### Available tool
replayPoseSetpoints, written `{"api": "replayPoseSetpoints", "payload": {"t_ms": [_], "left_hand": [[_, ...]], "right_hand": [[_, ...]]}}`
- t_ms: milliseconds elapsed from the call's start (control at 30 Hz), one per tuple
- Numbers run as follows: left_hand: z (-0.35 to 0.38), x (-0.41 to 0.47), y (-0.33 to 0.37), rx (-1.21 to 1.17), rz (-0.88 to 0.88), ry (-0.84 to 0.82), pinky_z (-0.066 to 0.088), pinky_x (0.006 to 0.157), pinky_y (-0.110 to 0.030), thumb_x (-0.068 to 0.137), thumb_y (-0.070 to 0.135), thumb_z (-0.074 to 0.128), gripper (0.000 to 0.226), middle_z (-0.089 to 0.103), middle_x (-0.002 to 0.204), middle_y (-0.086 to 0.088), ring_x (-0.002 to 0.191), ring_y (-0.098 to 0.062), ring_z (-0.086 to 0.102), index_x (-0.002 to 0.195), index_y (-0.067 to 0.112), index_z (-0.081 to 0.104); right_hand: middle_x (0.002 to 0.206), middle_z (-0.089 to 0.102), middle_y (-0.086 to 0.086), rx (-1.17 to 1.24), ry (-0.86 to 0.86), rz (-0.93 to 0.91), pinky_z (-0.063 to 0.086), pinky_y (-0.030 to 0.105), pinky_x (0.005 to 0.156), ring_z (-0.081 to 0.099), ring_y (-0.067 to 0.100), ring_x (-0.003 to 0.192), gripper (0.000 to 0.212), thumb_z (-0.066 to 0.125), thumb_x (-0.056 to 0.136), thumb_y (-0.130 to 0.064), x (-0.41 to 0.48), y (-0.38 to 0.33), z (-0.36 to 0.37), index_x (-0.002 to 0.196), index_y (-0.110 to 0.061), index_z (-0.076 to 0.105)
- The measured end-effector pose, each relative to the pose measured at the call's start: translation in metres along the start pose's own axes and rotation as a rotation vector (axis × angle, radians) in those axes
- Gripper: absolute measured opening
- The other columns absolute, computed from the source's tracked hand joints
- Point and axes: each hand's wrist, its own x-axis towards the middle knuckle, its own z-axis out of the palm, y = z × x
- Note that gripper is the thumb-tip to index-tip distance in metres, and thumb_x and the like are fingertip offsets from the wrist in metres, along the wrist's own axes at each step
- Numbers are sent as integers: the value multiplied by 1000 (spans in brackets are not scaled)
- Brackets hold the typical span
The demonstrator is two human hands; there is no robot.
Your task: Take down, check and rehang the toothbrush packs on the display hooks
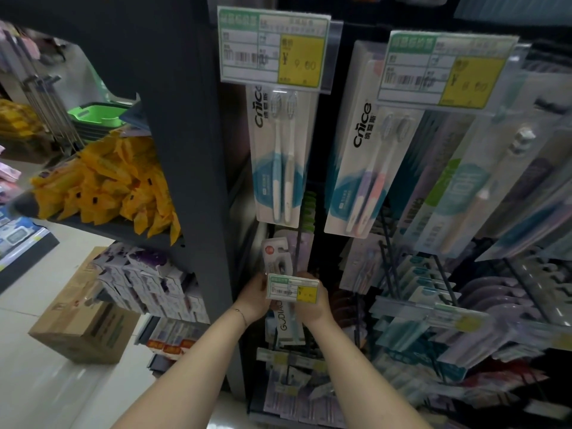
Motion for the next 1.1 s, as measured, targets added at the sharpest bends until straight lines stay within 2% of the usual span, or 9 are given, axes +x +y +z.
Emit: {"api": "replayPoseSetpoints", "payload": {"t_ms": [133,200,300,367,467,567,767,900,1100], "left_hand": [[11,-15,-4,-126,-48,32,46,51,-14,97,15,50,12,62,85,2,69,-9,58,104,16,60],[16,-23,-11,-133,-42,19,45,51,-12,97,11,51,18,63,89,2,71,-10,60,113,16,57],[21,-33,-21,-120,-110,25,50,58,-20,89,0,57,24,65,95,-4,77,-15,63,110,14,56],[25,-39,-23,-89,-143,32,55,67,-30,86,2,61,20,65,93,-6,81,-19,65,100,16,56],[35,-48,-25,-48,-130,5,57,71,-32,84,1,63,20,64,87,-6,78,-19,65,89,18,53],[45,-60,-28,-5,-110,-38,55,68,-27,85,3,63,20,64,85,-4,76,-15,64,91,19,54],[63,-76,-31,6,-80,-89,57,84,-43,86,5,63,21,67,100,-11,92,-24,68,96,23,56],[70,-84,-19,-20,5,-69,58,83,-42,87,4,63,22,68,99,-11,90,-24,68,105,16,61],[74,-104,19,-78,185,43,58,76,-31,87,6,66,11,69,92,-10,79,-21,68,97,9,63]], "right_hand": [[81,55,-9,161,23,70,41,26,84,55,13,88,32,50,96,0,-7,3,6,76,-25,56],[82,55,-14,80,29,16,42,20,80,55,8,89,23,48,98,-7,-14,8,7,85,-21,60],[83,59,-12,-24,59,-51,43,17,70,53,-3,77,17,48,99,-14,-26,25,7,98,-19,64],[84,61,-8,-30,89,-28,43,17,67,54,-1,76,17,48,99,-16,-34,37,7,94,-17,65],[76,59,-5,-82,128,10,41,19,61,54,6,70,21,46,100,-19,-44,52,4,85,-16,61],[76,61,-3,-104,166,38,44,26,65,58,14,73,21,46,100,-21,-58,66,0,86,-18,61],[69,55,-4,-7,241,33,41,25,63,53,14,67,27,46,100,-15,-87,83,-6,75,-23,54],[68,54,-2,19,265,-31,42,24,63,52,14,66,25,44,101,-15,-101,79,-21,79,-17,56],[72,59,1,91,251,-133,45,20,54,55,7,57,19,45,101,-24,-117,54,-56,91,-18,60]]}}
